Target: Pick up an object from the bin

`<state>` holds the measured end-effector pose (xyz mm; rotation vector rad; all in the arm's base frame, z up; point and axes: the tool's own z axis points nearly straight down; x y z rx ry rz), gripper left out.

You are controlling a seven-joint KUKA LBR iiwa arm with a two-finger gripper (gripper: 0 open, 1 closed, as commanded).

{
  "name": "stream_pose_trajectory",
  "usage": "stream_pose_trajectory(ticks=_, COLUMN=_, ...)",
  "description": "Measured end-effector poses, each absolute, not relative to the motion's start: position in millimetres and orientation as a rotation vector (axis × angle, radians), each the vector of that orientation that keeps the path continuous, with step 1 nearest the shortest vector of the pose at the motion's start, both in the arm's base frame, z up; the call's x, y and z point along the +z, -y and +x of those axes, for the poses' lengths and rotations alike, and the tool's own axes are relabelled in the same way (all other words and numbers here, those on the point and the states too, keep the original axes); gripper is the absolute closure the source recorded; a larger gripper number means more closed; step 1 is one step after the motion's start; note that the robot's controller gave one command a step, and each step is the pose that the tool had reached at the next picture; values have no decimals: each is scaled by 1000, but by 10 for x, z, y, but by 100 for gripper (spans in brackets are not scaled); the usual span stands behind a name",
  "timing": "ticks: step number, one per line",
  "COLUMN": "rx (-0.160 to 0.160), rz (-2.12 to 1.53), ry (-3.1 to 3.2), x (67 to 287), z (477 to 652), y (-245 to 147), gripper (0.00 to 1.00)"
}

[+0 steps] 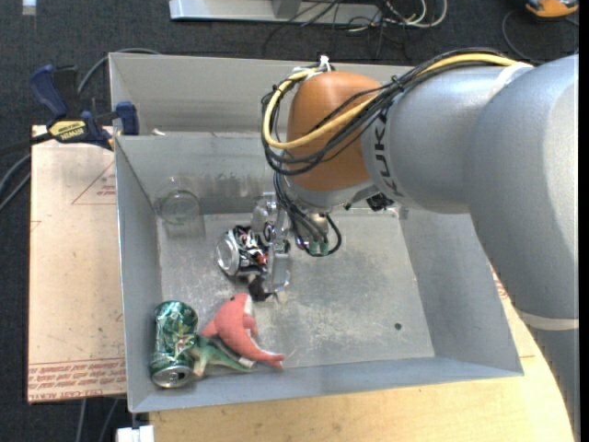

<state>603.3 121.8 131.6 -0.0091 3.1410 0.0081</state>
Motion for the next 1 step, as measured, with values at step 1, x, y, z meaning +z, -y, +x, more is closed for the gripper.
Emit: stream_pose_trajectory(ticks=1, rx=10, rz=61, ry=-3128, x=722, z=6141, y=-1178, gripper=0)
